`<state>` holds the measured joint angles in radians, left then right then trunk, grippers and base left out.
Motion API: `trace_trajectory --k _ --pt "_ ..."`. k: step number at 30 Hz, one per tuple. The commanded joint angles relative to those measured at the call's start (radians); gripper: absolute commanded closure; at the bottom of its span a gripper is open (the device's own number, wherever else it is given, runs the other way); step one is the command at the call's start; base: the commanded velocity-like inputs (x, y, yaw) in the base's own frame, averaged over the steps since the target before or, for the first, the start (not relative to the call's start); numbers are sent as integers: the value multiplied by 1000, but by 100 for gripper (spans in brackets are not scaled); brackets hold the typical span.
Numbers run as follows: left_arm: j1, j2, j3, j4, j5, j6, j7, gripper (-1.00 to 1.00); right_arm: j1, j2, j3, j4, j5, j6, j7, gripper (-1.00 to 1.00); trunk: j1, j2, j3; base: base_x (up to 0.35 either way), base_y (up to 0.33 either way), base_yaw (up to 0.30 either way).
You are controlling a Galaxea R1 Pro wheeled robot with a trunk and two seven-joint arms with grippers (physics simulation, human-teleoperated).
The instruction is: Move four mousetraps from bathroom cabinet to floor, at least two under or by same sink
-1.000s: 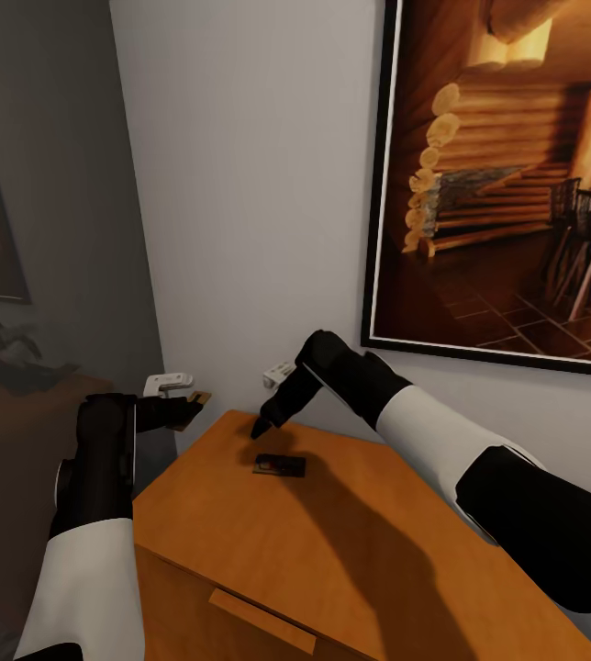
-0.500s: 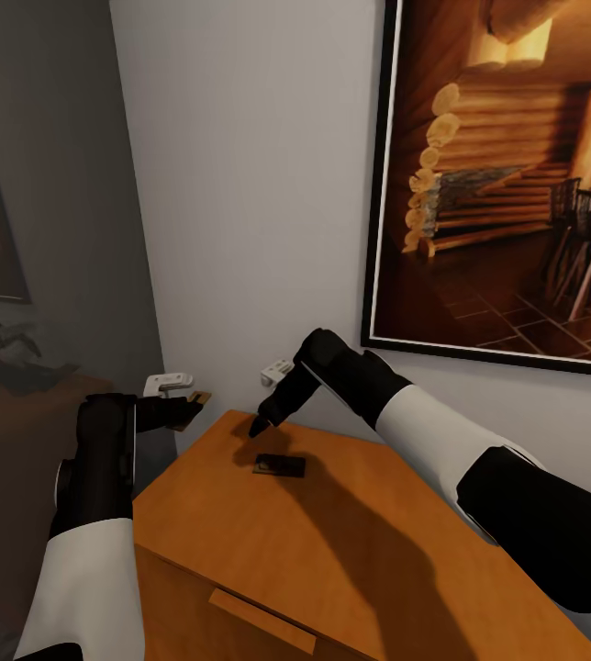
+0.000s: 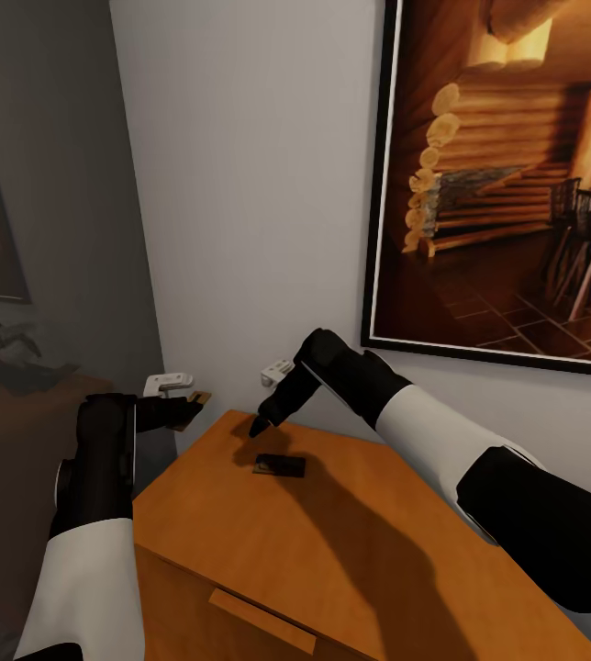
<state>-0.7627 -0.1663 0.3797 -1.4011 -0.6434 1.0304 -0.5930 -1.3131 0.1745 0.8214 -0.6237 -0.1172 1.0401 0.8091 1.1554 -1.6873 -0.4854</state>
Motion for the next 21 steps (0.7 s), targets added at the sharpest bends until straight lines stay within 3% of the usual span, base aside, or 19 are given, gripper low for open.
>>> trace_trajectory --k 1,10,21 --pt "-1 -1 2 -1 -10 2 -10 100 -1 0 2 1 -10 7 -5 -100 0 -1 -1 0 0 0" --pt "-1 -1 2 -1 -10 2 -10 100 -1 0 -7 9 -21 7 15 -100 0 -1 -1 0 0 0" --pt "-1 -1 2 -1 -10 2 -10 100 -1 0 -12 10 -24 7 101 -100 0 -1 -1 0 0 0"
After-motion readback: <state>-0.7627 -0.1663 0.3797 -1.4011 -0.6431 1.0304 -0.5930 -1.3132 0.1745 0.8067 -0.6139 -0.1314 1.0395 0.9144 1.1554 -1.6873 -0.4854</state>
